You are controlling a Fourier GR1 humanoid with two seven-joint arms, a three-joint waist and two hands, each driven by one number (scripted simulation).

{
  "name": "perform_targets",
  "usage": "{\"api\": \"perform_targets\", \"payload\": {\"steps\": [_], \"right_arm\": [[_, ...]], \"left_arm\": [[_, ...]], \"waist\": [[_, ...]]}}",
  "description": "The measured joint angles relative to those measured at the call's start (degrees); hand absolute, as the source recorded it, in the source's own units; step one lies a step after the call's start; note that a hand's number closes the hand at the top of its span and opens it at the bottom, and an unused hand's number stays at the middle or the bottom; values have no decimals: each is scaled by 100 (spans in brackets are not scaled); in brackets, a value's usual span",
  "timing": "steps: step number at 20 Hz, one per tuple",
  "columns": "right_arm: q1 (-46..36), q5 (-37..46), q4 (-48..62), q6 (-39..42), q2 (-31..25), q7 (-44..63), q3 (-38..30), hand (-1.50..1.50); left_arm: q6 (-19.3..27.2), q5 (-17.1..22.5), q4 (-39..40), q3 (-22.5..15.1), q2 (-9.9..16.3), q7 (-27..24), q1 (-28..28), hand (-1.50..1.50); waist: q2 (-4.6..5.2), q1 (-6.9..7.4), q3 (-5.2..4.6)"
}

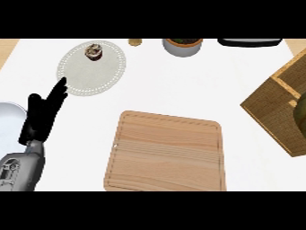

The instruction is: Pick the squash from the cutting board and place it in the basket

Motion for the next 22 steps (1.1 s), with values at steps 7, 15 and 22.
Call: {"api": "perform_targets", "payload": {"steps": [7, 15, 22], "right_arm": [[-298, 369, 1814, 520, -985, -1371, -682, 150], [-73, 1195, 3681, 90, -1390, -3723, -895, 150], [-157, 1736, 4966, -356, -1341, -5035, -656, 150]], "left_arm": [[20, -41, -48, -27, -69, -44, 36, 0], [-46, -26, -63, 23, -71, -28, -13, 0], [-33, -91, 209, 80, -105, -102, -191, 0]], "waist": [[29, 71, 11], [33, 80, 15], [31, 71, 13]]}}
